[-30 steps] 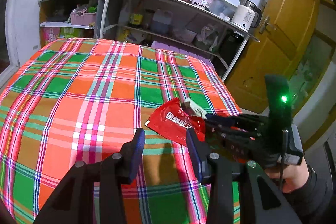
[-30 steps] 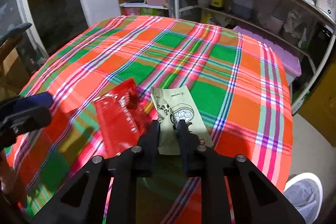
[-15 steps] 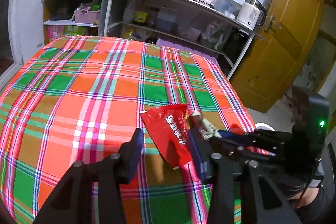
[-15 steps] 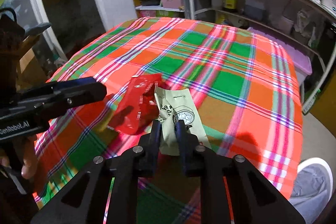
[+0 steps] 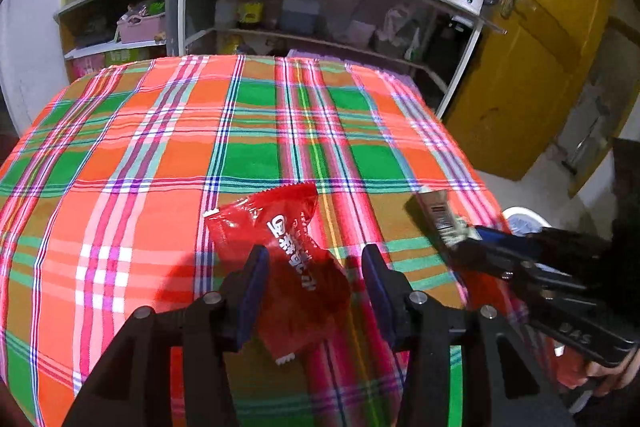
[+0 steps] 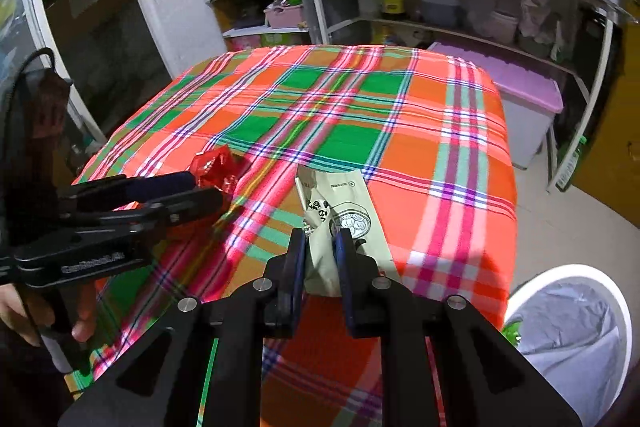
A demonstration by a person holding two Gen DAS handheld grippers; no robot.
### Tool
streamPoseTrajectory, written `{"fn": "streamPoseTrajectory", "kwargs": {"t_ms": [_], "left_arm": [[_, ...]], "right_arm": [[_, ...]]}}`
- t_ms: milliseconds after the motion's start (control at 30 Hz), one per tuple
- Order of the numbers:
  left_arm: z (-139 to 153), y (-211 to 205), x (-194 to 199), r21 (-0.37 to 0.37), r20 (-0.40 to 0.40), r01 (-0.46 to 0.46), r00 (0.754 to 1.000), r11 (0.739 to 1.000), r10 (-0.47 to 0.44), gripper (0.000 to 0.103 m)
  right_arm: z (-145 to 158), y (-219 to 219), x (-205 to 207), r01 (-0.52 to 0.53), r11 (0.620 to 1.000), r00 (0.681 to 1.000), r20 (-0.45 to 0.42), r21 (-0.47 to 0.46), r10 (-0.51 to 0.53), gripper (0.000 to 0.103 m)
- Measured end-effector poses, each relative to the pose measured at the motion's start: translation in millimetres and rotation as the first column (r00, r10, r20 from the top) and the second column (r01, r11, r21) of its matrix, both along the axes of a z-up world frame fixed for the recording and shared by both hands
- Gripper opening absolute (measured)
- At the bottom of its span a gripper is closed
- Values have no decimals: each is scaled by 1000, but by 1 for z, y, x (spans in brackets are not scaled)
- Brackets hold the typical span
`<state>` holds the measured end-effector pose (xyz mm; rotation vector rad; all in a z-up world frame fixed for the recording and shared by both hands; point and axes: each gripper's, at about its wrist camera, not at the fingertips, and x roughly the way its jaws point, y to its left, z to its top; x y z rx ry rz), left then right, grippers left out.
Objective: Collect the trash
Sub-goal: 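Grasp the red wrapper with the left tool, then carry the red wrapper and beige packet over the bin and open both tools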
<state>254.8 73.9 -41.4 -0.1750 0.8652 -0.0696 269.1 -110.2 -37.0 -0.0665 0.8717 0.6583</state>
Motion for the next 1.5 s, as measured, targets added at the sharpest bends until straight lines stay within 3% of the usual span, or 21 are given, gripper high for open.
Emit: {"fn": "streamPoseTrajectory", "kwargs": {"t_ms": [200, 367, 800, 1133, 1500], "left_arm": [[-4, -6, 4, 34, -7, -13, 1000, 999, 13, 26], [0, -11, -3, 35, 5, 6, 1000, 999, -6, 17], [43, -43, -58, -23, 118, 112, 987, 993, -108, 17], [76, -87, -88, -40, 198, 227, 956, 973, -215, 17], [92, -137, -96, -28, 235, 328, 920, 944, -313, 17]], "right_arm": [[2, -12, -2, 19, 1000, 1000, 3, 16, -19, 16], [6, -23, -7, 45, 999, 999, 8, 24, -45, 16], [35, -55, -53, 145, 988, 986, 74, 57, -149, 16], [58, -92, -90, 225, 969, 965, 113, 97, -235, 16], [65, -142, -114, 323, 938, 933, 122, 126, -338, 16]]}}
